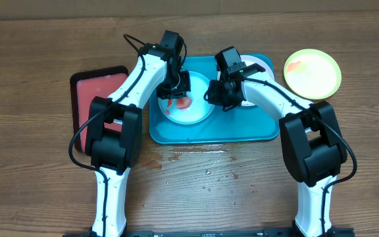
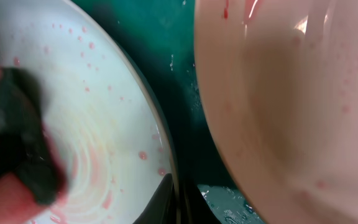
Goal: Clean dirty plates on tray and stack at the side
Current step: 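Scrub the held plate with the sponge in the left gripper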
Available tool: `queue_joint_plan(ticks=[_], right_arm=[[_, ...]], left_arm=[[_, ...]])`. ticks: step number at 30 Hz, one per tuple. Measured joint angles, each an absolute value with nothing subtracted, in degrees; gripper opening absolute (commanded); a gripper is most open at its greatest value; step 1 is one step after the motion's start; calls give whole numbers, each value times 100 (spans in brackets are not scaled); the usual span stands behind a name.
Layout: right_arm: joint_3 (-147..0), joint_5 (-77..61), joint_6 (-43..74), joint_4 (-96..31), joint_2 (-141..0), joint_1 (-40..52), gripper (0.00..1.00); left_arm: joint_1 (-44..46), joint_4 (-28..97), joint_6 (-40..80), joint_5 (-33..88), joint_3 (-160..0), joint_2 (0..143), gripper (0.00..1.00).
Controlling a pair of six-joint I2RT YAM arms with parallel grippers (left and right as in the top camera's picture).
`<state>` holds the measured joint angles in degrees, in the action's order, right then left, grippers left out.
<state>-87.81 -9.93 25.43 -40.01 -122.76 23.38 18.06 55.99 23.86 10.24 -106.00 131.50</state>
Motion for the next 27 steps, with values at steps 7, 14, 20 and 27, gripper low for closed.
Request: queue_joint_plan(ticks=[7,14,20,27], right_arm=[[-8785,-1009,2547,-4032,-12302,2340,4],[-8785,-1070,2550,-4042,-12302,2388,4],[-8785,-1050,2545,-4082,-12302,2370,4],[-8788,-1048,2545,-4119,-12302,2370,4]], left_arm=[[1813,6071,2386,-390,-10606,13148,4],[1806,6528,2386,-937,-10842,13148,4],[1747,6348,2386,75,-11496,13148,4],[1769,6276,2405,1328,-11555,13216,4]])
